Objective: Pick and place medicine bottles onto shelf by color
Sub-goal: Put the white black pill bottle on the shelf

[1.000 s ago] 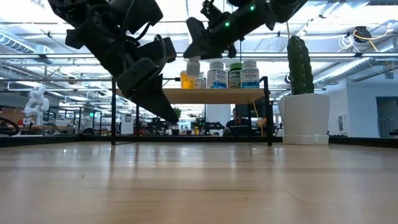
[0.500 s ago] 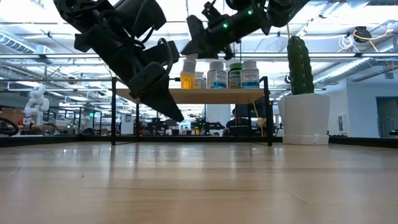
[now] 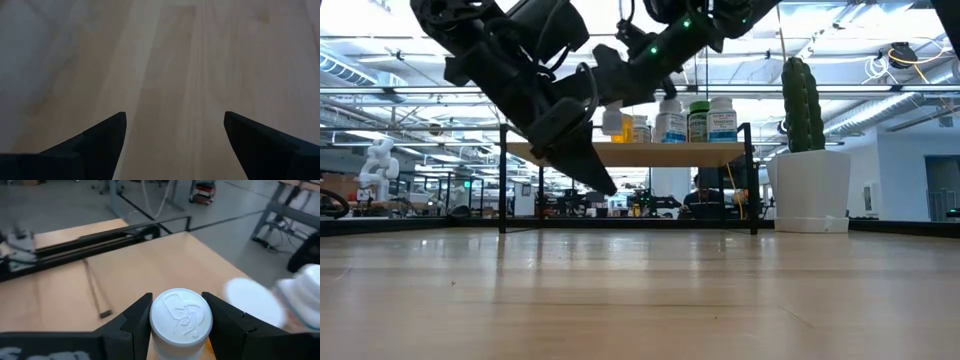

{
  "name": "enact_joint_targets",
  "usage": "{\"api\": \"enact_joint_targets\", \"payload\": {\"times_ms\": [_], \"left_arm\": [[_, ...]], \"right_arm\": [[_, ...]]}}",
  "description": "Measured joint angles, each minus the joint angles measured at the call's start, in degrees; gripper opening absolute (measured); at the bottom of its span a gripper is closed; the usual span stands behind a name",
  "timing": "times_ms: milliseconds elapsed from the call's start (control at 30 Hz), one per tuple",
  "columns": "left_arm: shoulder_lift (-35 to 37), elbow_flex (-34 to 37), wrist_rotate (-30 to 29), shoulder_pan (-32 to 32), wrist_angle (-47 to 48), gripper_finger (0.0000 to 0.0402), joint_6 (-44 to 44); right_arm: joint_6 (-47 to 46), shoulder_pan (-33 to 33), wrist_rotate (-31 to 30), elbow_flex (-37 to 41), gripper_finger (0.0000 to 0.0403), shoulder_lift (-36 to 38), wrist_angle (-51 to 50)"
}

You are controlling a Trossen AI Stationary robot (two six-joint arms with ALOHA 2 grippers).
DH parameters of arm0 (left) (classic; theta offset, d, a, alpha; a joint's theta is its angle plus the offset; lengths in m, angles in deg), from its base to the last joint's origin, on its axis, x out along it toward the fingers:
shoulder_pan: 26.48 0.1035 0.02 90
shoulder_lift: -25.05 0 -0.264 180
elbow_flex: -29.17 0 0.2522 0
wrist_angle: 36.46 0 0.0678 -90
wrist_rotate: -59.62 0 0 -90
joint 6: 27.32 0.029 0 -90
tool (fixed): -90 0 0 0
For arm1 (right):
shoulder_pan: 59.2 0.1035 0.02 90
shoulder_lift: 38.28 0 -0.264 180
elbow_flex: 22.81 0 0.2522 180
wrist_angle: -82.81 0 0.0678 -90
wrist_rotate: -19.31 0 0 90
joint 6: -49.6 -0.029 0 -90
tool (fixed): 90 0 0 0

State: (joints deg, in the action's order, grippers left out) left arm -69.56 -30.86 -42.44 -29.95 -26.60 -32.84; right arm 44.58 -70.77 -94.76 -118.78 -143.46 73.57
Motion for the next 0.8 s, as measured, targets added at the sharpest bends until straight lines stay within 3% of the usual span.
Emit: {"api": "enact_joint_targets", "payload": {"times_ms": [233,800], "left_arm": [[0.0,0.0,0.0,-0.4,1.6,0.0337,-0.8],[0.0,0.0,0.1,-0.8,1.0,0.0337,-1.1]], "right_arm": [[0.6,-1.3,-2.8,2.4,0.0153,0.4,0.6],[-0.9,-0.1,-1.4,2.7,0.0153,0.3,-0.9]]}}
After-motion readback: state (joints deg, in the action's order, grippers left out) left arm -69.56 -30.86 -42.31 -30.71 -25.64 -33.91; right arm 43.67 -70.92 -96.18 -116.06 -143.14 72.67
